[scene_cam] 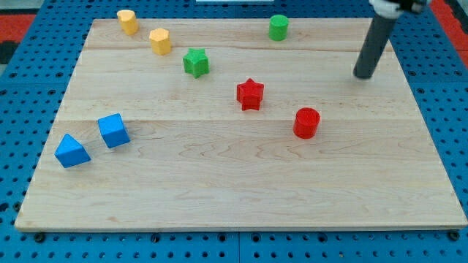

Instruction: Slide the green circle closer to the red star

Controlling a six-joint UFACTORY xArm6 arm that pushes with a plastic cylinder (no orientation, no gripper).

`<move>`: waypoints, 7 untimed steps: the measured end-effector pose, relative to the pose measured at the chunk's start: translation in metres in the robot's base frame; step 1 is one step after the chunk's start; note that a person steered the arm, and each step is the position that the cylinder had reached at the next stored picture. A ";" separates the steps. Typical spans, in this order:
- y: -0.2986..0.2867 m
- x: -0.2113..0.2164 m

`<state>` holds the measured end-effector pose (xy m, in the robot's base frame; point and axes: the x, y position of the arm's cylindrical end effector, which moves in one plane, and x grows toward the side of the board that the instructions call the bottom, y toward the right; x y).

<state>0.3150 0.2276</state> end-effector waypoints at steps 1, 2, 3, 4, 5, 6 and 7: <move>-0.012 -0.083; -0.061 -0.121; -0.114 -0.115; -0.148 -0.101; -0.177 -0.123; -0.168 -0.093; -0.101 -0.043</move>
<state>0.2717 0.1267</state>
